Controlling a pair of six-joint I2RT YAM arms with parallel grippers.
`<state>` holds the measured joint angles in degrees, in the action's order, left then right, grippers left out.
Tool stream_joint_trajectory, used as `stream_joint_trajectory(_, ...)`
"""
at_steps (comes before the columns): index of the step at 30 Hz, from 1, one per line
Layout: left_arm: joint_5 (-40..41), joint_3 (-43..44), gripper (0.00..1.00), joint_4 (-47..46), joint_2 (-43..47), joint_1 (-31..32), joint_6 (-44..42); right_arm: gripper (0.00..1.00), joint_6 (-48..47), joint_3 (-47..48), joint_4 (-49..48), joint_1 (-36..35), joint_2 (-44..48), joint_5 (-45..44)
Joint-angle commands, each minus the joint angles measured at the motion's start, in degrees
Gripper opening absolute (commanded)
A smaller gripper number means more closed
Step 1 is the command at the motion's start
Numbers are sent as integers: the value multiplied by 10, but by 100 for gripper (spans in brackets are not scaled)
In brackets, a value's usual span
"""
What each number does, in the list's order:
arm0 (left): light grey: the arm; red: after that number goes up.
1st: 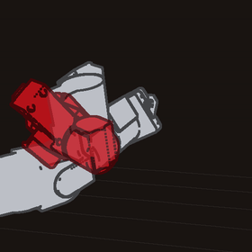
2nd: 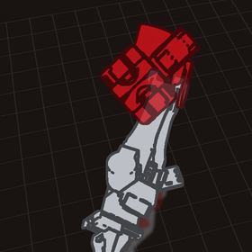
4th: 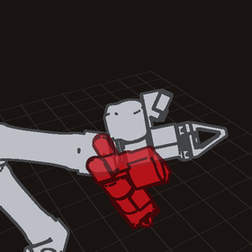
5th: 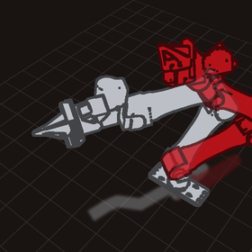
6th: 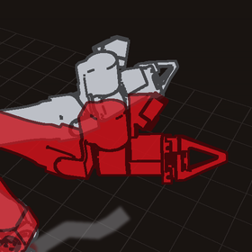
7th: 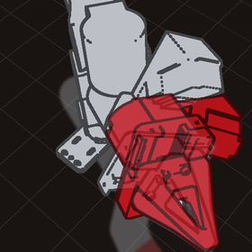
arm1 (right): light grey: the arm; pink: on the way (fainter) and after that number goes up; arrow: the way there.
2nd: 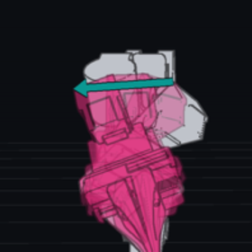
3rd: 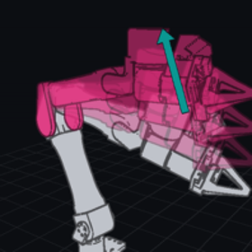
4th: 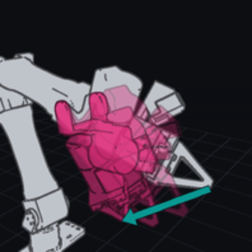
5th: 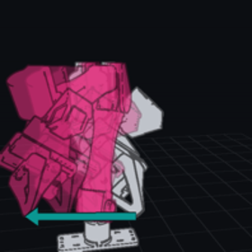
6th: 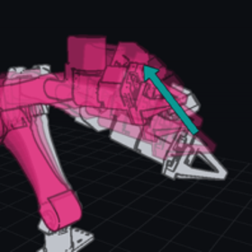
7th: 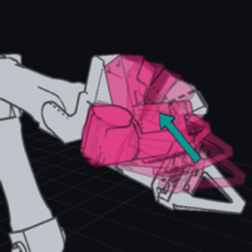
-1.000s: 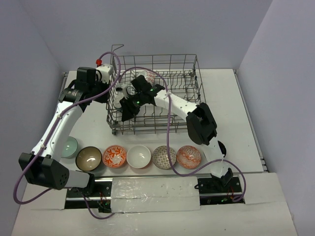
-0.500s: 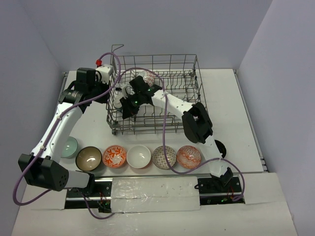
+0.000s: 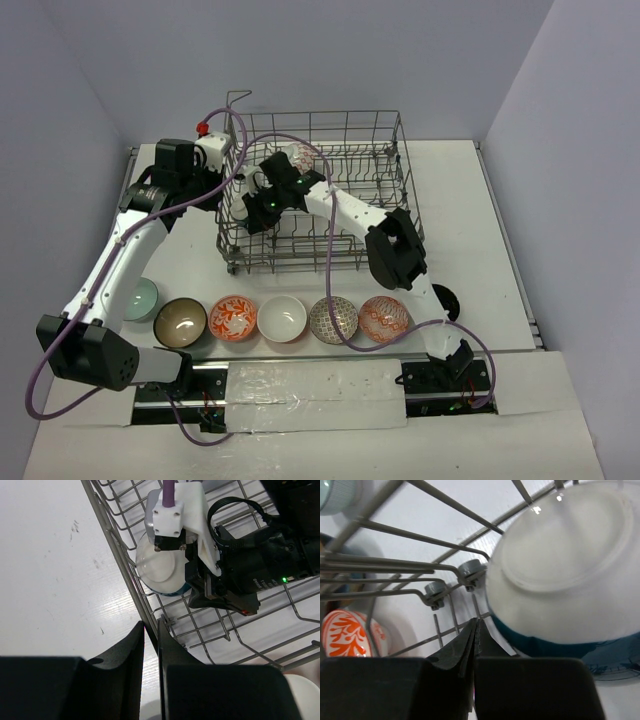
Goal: Load the bowls into the dish rack
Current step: Move the bowl to the dish rack.
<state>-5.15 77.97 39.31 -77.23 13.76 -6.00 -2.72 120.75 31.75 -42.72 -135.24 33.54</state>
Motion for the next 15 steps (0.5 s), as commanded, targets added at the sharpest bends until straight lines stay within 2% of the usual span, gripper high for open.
stream_joint_trajectory(1, -34, -9, 0, -3, 20, 9, -26, 0, 1, 29, -11, 1, -7, -26)
stream_joint_trajectory(5, -36, -8, 0, -1, 18, 9, -27, 0, 2, 28, -19, 1, -7, -63)
stream_joint_trajectory(15, -41, -10, 0, 2, 19, 9, -30, 0, 16, 39, -30, 11, -10, -78)
